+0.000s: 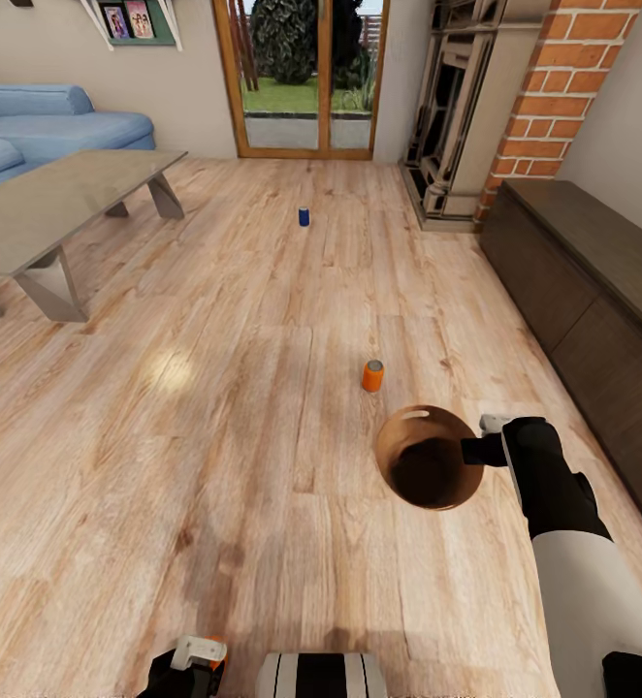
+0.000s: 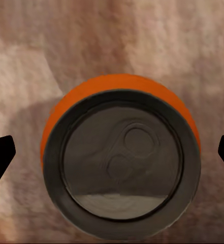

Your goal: Put the three can of soda from the living room inside the tash can in the kitchen.

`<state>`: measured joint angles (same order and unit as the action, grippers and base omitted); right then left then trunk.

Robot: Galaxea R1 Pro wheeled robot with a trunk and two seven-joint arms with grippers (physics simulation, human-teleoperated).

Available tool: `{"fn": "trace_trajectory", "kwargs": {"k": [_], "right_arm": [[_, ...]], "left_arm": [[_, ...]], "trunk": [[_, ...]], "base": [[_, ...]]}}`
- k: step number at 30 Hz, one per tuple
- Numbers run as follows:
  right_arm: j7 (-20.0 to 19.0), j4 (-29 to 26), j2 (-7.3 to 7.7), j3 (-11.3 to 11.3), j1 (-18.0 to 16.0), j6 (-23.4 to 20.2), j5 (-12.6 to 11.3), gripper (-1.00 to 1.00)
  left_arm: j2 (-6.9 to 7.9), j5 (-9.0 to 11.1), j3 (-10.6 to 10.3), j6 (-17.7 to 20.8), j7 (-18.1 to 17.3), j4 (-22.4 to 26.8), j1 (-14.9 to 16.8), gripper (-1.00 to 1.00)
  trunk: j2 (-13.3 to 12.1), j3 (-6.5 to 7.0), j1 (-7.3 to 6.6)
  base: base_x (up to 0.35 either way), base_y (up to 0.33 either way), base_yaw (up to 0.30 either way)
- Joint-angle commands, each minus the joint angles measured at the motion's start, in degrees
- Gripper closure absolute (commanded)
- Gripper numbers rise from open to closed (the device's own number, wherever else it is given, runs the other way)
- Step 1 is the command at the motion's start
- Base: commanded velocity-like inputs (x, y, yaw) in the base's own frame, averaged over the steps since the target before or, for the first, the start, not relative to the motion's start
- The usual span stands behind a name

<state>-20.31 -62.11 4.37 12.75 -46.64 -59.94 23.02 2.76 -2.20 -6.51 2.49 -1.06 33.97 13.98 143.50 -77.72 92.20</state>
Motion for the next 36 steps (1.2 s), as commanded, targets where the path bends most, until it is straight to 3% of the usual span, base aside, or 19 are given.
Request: {"fn": "trace_trajectory", "kwargs": {"k": [1, 4, 12, 13, 16, 24, 36], "right_arm": [[-0.17, -0.02, 0.0, -0.01, -0.03, -0.06, -0.7, 1.0], [-0.17, -0.02, -0.02, -0.02, -0.03, -0.06, -0.7, 1.0], [-0.17, -0.02, 0.02, 0.0, -0.03, -0.06, -0.7, 1.0], [-0.17, -0.02, 0.02, 0.0, -0.03, -0.06, -0.7, 1.0], [-0.17, 0.03, 0.03, 0.0, 0.1, -0.06, -0.7, 1.0], [-0.17, 0.01, -0.04, -0.19, 0.86, -0.06, -0.7, 1.0], [-0.17, 0.06, -0.06, -0.18, 1.09, -0.06, -0.7, 1.0]], "left_arm": [[-0.01, 0.0, 0.0, 0.01, -0.02, -0.03, 0.0, -1.0], [-0.03, 0.0, 0.01, 0.04, -0.04, -0.11, 0.0, -1.0], [0.03, 0.0, 0.07, -0.1, 0.0, 0.2, 0.0, -1.0], [0.04, 0.0, 0.05, -0.53, 0.0, 0.3, 0.0, 1.0], [0.06, 0.0, 0.15, -3.17, 0.15, 0.17, -0.05, 1.0], [0.02, -0.05, 0.27, -3.73, 0.46, -0.11, -0.02, 1.0], [-0.04, -0.41, 0.12, -3.64, 0.35, -0.2, 0.0, 1.0]], "trunk": [[0.02, -0.22, 0.01], [0.06, -0.89, 0.09], [0.06, -0.89, 0.09], [0.06, -0.89, 0.09], [0.06, -0.89, 0.09], [0.06, -0.89, 0.09], [-0.1, 1.77, -0.22]], "base": [[0.0, 0.0, 0.0], [0.0, 0.0, 0.0], [0.0, 0.0, 0.0], [0.0, 0.0, 0.0], [0.0, 0.0, 0.0], [0.0, 0.0, 0.0], [0.0, 0.0, 0.0]]}}
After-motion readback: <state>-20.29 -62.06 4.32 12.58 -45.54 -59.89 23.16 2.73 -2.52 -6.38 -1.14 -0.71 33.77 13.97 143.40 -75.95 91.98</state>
